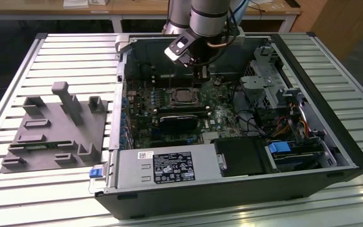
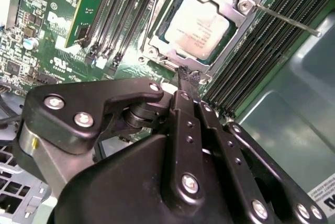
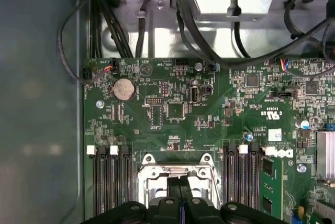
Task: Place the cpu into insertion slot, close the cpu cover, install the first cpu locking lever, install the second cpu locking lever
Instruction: 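Close the cpu cover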
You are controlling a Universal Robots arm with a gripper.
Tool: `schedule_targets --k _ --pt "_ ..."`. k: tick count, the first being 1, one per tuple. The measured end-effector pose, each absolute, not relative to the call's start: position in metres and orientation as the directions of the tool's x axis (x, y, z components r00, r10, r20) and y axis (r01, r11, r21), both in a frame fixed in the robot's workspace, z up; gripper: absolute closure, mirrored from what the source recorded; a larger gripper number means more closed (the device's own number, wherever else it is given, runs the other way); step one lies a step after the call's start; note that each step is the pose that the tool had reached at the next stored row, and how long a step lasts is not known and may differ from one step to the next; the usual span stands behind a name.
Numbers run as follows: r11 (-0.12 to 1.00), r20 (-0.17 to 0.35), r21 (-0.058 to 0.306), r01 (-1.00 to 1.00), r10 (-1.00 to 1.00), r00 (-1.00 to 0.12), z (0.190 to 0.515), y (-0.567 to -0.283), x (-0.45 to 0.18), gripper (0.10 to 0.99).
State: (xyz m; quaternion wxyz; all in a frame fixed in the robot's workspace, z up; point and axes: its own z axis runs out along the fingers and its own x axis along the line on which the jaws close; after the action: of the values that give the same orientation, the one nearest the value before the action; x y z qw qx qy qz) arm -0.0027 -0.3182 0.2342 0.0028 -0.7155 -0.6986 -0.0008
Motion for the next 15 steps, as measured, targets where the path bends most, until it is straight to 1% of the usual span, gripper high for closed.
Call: schedule_targets --k 2,5,15 --pt "-0.023 0.006 0.011 1.000 1.000 0.023 0.233 -0.318 -0.006 0.984" --pt "-0.023 0.006 0.021 1.000 1.000 0.022 0.232 -0.318 -0.013 0.984" --pt "-0.023 0.006 0.024 0.999 1.000 0.022 0.229 -0.318 -0.032 0.984"
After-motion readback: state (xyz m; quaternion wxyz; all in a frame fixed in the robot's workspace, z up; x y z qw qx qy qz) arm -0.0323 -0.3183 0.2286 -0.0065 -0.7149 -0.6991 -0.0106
